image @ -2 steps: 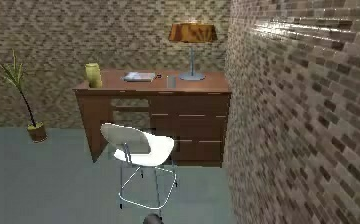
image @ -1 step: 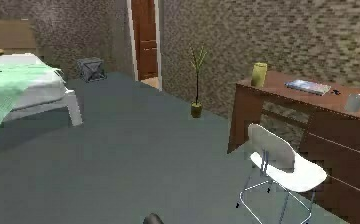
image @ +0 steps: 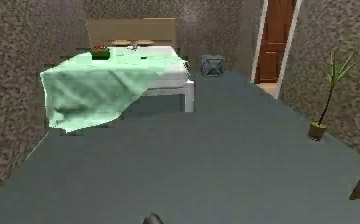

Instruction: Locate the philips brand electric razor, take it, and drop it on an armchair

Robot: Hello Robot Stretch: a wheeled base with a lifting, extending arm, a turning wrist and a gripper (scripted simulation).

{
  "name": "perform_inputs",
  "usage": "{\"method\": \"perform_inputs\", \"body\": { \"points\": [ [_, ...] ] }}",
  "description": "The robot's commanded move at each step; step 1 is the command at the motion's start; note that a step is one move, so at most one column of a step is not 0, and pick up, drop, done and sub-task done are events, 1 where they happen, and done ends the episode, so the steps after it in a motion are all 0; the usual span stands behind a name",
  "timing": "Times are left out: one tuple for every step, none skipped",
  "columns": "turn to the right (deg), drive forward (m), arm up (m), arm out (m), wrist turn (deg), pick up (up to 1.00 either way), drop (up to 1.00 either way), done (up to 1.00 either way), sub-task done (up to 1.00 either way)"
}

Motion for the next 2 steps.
{"method": "perform_inputs", "body": {
  "points": [
    [45.0,0.00,0.00,0.00,0.0,0.00,0.00,0.00,0.00],
    [45.0,0.00,0.00,0.00,0.0,0.00,0.00,0.00,0.00]
  ]
}}
